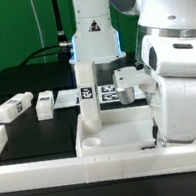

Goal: Assemble desk

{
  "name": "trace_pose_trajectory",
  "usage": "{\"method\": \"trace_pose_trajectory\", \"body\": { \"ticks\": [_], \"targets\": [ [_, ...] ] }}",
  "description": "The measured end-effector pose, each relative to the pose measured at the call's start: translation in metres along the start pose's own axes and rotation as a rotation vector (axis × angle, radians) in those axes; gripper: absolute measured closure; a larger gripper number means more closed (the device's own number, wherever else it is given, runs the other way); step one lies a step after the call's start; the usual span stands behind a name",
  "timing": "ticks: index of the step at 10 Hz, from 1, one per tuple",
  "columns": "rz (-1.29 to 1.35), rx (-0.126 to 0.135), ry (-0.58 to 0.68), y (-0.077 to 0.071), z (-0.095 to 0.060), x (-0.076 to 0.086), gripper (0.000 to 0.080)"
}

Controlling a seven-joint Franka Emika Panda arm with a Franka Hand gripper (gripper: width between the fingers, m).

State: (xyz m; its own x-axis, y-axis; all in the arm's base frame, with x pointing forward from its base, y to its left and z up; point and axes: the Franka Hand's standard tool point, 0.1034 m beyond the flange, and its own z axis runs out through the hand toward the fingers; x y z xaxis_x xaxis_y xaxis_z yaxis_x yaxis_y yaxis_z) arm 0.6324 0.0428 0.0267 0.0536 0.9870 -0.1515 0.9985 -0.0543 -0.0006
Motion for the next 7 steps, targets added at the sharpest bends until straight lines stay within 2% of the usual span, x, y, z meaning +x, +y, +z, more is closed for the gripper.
{"method": "trace_pose_trajectory", "body": {
  "ticks": [1,2,3,4,5,7],
  "targets": [
    [-0.001,0.025,-0.009,-0.005,-0.003,-0.001,0.0545],
    [0.002,0.025,-0.01,-0.005,-0.013,-0.003,0.0362],
    [0.009,0.012,-0.009,-0.004,-0.023,-0.006,0.0233],
    [0.015,-0.002,-0.012,-0.006,-0.031,-0.01,0.0233],
    [0.033,-0.017,-0.009,-0.01,-0.041,-0.015,0.0165],
    [0.06,-0.049,0.004,-0.025,-0.054,-0.027,0.0154]
  ]
}}
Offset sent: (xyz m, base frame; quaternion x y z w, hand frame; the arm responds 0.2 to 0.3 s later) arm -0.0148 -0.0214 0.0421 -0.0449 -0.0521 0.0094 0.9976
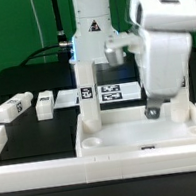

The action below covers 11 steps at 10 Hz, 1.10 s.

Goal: Assemble desk

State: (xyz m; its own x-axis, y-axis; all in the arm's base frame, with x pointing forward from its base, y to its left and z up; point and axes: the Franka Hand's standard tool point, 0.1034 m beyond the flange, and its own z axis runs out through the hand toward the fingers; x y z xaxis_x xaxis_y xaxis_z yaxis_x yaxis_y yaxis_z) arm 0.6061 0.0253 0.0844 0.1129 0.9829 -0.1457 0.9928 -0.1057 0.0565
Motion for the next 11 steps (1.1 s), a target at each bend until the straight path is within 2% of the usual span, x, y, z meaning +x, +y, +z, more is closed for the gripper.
{"method": "trace_pose_trajectory", "body": {
  "ticks": [1,5,6,7,8,9,10,11],
  "targets": [
    [0.007,-0.002,0.002,-0.003,-0.004,-0.004,0.0151],
    [0.048,0.004,0.001,-0.003,0.0,-0.003,0.0151],
    [0.14,0.004,-0.004,-0.001,-0.002,-0.011,0.0151],
    [0.277,-0.002,-0.002,-0.017,-0.022,-0.04,0.0151],
    [0.408,0.038,0.007,-0.042,-0.049,-0.07,0.0151],
    [0.486,0.026,0.008,-0.041,-0.046,-0.069,0.0151],
    [0.551,0.039,0.002,-0.035,-0.034,-0.062,0.0151],
    [0.606,0.035,0.006,-0.034,-0.037,-0.063,0.0151]
  ]
}}
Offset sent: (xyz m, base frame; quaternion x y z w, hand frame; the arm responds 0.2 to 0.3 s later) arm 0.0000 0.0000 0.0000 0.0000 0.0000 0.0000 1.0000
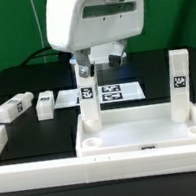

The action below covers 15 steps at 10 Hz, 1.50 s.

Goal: Assemble desk

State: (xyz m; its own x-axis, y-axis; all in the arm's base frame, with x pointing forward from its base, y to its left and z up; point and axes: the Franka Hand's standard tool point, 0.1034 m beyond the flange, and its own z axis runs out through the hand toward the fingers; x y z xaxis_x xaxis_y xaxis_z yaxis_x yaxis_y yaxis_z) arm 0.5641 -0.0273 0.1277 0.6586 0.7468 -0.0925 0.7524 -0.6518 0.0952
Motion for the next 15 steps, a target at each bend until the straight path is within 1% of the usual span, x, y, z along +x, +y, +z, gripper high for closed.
{"method": "trace_pose_trajectory", "body": {
  "ticks": [1,2,3,4,7,8,9,10,11,15],
  "targets": [
    [0.045,0.002,0.001,-0.001,0.0,-0.001,0.0151],
    [0.124,0.02,-0.01,-0.006,0.003,-0.001,0.0151],
    [0.172,0.03,-0.026,-0.004,-0.009,0.005,0.0151],
    [0.198,0.024,-0.018,-0.001,-0.011,0.007,0.0151],
    [0.194,0.027,-0.022,-0.002,-0.009,0.006,0.0151],
    [0.224,0.046,-0.027,-0.004,-0.009,0.006,0.0151],
    [0.281,0.094,-0.03,-0.005,-0.011,0.007,0.0151],
    [0.318,0.115,-0.013,0.001,-0.015,0.01,0.0151],
    [0.341,0.123,-0.002,0.005,-0.017,0.009,0.0151],
    [0.342,0.123,-0.004,0.005,-0.016,0.007,0.0151]
  ]
}}
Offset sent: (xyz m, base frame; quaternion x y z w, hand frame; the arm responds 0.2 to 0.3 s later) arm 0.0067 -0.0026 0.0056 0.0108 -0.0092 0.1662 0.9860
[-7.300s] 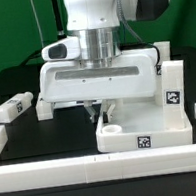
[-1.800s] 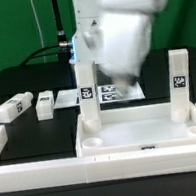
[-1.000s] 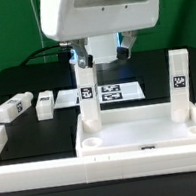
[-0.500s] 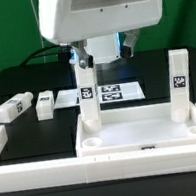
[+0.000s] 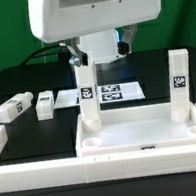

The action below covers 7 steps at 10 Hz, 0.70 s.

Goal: Assemble desk

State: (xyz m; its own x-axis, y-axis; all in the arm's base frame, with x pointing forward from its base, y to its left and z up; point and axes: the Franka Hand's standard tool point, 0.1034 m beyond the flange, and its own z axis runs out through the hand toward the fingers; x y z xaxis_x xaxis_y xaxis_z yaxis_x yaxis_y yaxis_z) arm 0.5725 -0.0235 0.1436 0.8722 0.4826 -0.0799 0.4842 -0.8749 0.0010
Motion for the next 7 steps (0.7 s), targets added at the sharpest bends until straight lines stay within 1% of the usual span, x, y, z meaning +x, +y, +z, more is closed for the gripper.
{"method": "trace_pose_trajectory", "body": {
  "ticks": [5,6,7],
  "targets": [
    [0.003,0.002,0.0,0.001,0.001,-0.001,0.0151],
    [-0.003,0.005,-0.006,0.0,0.006,0.002,0.0151],
    [-0.055,0.041,-0.009,-0.004,0.03,0.023,0.0151]
  ]
}}
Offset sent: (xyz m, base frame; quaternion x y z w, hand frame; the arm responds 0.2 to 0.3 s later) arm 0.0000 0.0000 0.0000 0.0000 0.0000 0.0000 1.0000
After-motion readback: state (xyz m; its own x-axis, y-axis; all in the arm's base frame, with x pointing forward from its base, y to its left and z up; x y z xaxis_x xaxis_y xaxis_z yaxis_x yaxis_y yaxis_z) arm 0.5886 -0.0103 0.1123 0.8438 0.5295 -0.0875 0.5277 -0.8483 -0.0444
